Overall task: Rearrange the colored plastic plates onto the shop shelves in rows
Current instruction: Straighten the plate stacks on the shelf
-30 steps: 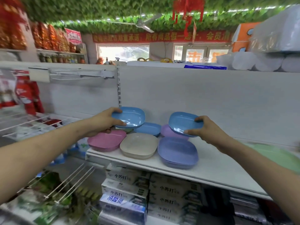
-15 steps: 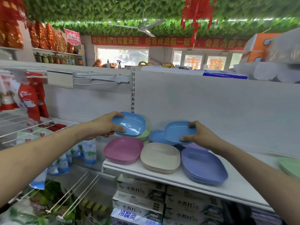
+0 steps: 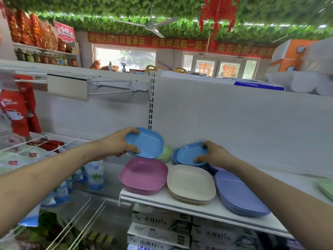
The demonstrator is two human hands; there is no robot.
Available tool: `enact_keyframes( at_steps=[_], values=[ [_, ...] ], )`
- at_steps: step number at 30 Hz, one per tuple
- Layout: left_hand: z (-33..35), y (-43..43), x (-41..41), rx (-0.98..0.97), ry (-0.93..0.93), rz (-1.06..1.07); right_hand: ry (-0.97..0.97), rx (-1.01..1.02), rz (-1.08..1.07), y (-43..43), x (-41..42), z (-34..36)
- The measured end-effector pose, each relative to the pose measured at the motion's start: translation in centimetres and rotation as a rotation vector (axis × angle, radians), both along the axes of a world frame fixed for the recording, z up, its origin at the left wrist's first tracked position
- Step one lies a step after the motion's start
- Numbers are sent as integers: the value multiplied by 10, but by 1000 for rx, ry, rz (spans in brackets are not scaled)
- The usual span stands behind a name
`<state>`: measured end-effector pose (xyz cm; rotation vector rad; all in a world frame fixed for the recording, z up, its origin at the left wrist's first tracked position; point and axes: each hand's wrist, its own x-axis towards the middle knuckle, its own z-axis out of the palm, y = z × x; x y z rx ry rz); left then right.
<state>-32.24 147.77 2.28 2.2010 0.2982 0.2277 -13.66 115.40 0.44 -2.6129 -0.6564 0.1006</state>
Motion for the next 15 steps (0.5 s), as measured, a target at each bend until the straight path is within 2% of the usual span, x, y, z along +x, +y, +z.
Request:
enact_keyframes(
  at_steps=[7,15],
  values=[
    [-13,18,3,-29,1,1,-99,-338,-16,20,-5,0],
    [-16,24,7,-40,3,-1,-119,-425,-1,27,-11,0]
  ],
)
